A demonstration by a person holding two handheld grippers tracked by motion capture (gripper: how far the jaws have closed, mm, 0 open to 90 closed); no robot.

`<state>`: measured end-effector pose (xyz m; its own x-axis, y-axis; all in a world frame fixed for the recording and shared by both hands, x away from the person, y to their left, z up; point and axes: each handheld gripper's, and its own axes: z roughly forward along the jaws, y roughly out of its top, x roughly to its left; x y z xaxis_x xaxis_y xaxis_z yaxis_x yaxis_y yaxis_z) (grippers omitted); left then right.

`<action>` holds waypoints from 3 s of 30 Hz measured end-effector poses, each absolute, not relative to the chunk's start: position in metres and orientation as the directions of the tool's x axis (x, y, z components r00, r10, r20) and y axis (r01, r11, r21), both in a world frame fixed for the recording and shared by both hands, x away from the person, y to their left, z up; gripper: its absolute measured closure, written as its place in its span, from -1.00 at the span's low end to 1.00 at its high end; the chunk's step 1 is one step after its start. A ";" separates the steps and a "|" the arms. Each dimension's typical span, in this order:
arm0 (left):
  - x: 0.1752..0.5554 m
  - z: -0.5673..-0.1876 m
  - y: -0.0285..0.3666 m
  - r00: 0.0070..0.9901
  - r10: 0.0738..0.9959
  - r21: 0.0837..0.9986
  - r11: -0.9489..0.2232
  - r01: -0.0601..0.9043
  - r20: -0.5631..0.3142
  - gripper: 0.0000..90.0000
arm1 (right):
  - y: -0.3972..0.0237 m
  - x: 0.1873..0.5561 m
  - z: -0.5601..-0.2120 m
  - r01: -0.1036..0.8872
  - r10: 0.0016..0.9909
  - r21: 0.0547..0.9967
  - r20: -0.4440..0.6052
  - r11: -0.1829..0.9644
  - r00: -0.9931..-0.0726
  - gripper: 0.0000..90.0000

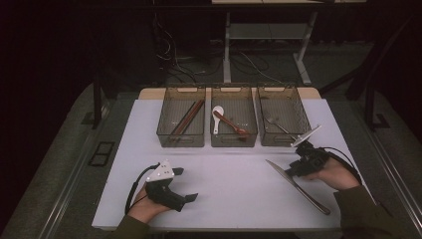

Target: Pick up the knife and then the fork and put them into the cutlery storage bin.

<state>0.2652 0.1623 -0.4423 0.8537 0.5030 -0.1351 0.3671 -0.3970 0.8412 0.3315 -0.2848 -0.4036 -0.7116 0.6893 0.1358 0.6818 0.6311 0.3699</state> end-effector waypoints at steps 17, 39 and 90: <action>0.265 -0.442 0.162 0.853 0.503 0.840 -0.398 0.368 -0.135 -1.00 | -0.287 0.304 -0.417 0.699 0.695 0.178 0.097 0.692 -0.713 0.55; 0.265 -0.443 0.161 0.855 0.501 0.837 -0.404 0.369 -0.136 -1.00 | -0.263 0.303 -0.419 0.626 0.628 0.071 -0.002 0.777 -0.778 0.75; 0.265 -0.443 0.163 0.850 0.507 0.841 -0.393 0.373 -0.141 -1.00 | -0.337 0.328 -0.366 0.520 0.739 0.791 0.133 0.322 -0.660 0.78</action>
